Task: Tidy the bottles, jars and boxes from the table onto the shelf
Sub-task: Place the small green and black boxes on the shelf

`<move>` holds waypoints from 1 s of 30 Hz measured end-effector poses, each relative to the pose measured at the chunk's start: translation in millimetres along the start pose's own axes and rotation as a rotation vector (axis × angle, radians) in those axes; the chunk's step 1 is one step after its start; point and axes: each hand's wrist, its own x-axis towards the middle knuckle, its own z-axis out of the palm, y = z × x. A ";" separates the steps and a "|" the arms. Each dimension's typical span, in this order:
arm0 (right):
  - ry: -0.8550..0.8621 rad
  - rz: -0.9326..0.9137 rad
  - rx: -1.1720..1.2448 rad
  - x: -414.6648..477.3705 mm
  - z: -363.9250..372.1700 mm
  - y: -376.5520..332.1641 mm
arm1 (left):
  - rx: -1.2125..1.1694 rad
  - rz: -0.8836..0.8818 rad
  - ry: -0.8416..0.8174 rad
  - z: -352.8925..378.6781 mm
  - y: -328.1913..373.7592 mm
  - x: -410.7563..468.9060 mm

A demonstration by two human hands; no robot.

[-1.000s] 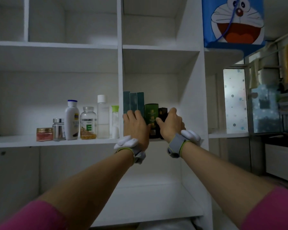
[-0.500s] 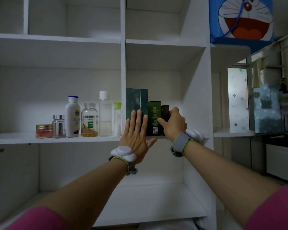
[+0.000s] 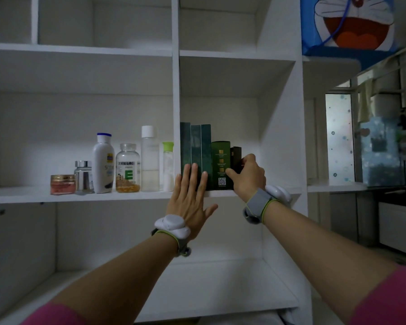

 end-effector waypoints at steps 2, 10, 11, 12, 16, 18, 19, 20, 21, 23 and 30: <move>0.005 0.005 0.002 -1.0 1.2 0.8 | 0.018 -0.019 -0.010 1.9 -0.4 -9.3; -0.023 0.007 -0.015 -1.5 4.3 0.6 | 0.029 -0.013 -0.056 1.5 -1.5 -21.2; -0.028 0.006 -0.019 -1.8 4.3 1.2 | 0.027 -0.015 -0.065 1.1 -1.5 -22.1; -0.033 0.005 -0.025 -2.4 4.1 2.1 | 0.026 -0.019 -0.076 0.5 -1.3 -22.8; -0.050 0.008 -0.031 -3.3 5.5 5.8 | 0.002 -0.028 -0.093 -5.4 1.8 -20.7; -0.049 0.000 -0.033 -3.1 5.9 6.5 | -0.012 -0.022 -0.103 -7.5 4.1 -16.5; -0.048 -0.003 -0.032 -2.9 6.1 6.7 | -0.012 -0.026 -0.117 -8.5 5.0 -15.3; -0.048 -0.009 -0.033 -2.7 6.1 6.9 | -0.008 -0.034 -0.130 -9.3 5.7 -14.5; -0.051 -0.015 -0.037 -2.6 6.0 7.4 | -0.003 -0.037 -0.136 -10.1 6.0 -14.3; -0.062 -0.028 -0.045 -2.8 6.5 9.8 | -0.004 -0.029 -0.162 -10.8 5.9 -15.3; -0.096 -0.031 -0.013 -1.7 0.2 14.0 | -0.042 -0.040 -0.212 -24.1 4.9 -7.8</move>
